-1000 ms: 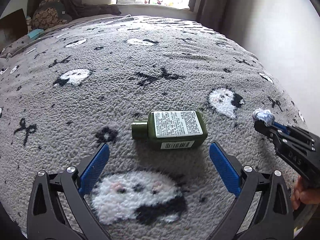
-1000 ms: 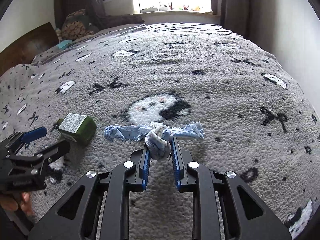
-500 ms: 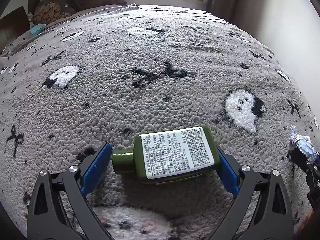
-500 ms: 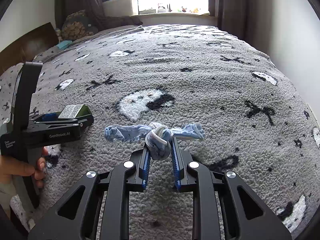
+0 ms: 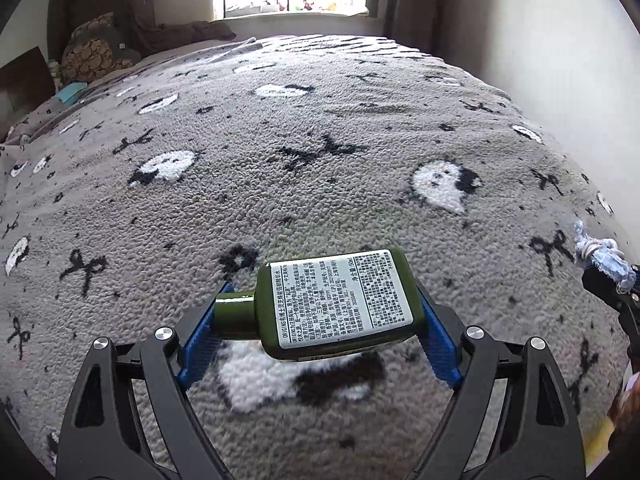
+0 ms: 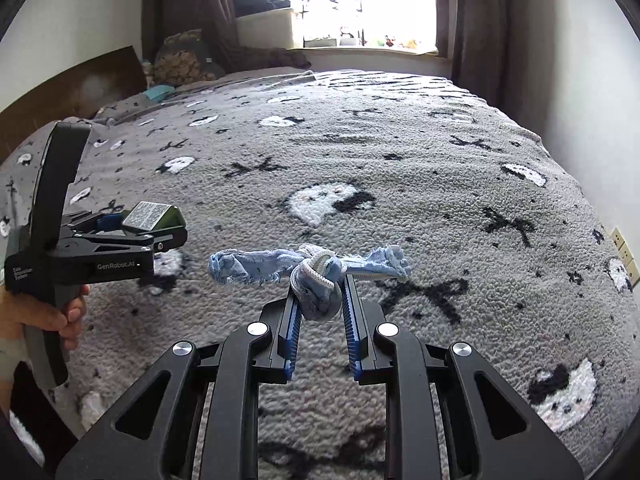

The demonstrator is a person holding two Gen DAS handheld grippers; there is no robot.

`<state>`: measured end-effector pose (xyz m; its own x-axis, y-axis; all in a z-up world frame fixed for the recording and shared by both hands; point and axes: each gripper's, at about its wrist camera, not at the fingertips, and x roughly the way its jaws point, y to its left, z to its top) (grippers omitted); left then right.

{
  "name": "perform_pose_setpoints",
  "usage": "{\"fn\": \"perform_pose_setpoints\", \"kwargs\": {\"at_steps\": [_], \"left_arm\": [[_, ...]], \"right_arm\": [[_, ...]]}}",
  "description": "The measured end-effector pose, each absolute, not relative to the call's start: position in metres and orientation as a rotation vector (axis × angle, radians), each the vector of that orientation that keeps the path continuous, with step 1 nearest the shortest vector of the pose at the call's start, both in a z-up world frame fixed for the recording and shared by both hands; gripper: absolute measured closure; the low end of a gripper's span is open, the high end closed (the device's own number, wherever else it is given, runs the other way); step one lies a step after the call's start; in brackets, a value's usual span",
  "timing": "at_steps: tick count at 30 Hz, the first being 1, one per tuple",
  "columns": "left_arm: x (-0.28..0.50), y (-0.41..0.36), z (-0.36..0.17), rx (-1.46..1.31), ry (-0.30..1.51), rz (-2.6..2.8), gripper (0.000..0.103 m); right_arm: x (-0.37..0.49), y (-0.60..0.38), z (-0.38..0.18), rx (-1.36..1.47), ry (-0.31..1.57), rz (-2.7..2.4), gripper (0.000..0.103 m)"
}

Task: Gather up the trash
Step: 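Carry the green bottle and blue rope toy down past the bed edge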

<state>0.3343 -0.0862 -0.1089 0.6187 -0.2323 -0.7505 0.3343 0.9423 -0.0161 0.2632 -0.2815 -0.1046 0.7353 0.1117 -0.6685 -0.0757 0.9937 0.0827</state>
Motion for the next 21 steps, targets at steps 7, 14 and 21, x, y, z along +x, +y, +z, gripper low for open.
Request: {"fn": "perform_pose_setpoints", "kwargs": {"at_steps": [7,14,21], "left_arm": [[0.245,-0.065,-0.075,0.182,0.712,-0.368,0.021],[0.159,-0.046,-0.065,0.21,0.626,-0.374,0.021],[0.097,-0.031,-0.078,0.188,0.627,-0.407,0.021]], "right_arm": [[0.198,-0.257,-0.08,-0.017,0.647,0.171,0.082],[0.129,-0.241,-0.07,-0.05,0.561,0.204,0.082],[0.073,-0.236,-0.069,-0.033,0.543,0.269,0.082]]}}
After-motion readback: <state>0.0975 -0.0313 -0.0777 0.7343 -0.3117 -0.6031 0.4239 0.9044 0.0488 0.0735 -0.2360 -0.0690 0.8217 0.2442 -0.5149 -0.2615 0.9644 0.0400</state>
